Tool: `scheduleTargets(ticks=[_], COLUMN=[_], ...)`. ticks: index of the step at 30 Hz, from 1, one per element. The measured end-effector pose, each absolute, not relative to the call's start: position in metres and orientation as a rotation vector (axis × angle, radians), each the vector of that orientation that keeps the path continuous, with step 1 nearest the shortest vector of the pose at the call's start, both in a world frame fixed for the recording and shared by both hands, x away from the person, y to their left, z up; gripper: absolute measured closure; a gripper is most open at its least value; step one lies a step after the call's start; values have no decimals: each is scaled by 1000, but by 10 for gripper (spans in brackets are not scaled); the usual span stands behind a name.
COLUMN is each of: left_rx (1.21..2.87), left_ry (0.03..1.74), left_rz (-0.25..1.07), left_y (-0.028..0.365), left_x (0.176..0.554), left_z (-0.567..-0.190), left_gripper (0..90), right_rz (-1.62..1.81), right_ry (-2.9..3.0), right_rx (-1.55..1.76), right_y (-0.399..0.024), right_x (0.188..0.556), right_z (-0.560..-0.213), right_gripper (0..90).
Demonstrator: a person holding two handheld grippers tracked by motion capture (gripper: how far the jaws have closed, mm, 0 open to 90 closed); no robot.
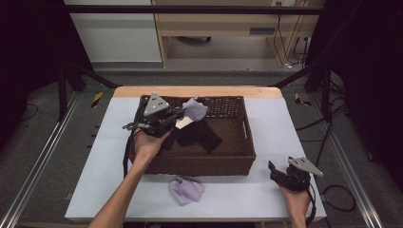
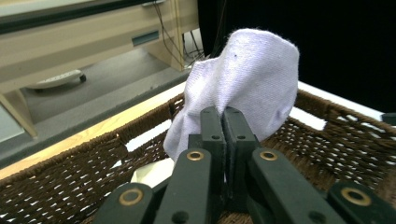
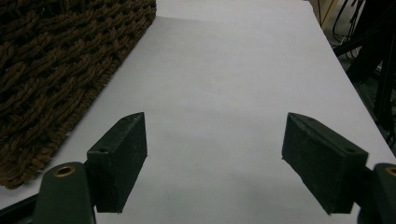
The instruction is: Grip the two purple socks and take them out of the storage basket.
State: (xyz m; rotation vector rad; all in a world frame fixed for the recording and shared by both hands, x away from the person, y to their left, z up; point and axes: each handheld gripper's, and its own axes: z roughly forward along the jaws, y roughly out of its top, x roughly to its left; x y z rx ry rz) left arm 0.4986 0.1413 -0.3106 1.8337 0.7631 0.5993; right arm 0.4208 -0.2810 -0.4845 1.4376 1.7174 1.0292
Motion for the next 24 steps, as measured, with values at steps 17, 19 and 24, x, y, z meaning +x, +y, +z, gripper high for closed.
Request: scheduleTargets(ticks=[17, 19, 24], left_rx=[1718, 1711, 1692], left_ry=[645, 633, 596], left_rz=[591, 588, 583], left_y=[175, 177, 183], left_x=[441, 436, 419], left_z=[-288, -287, -283], left_gripper=[873, 873, 873], right_rz=[1027, 1026, 1028], right_ry=[1718, 1717, 1718], right_rx=[1429, 1429, 1429], right_y=[-281, -281, -281], right_x=[420, 420, 420], right_z=[-485, -485, -484], right_gripper=[227, 227, 227])
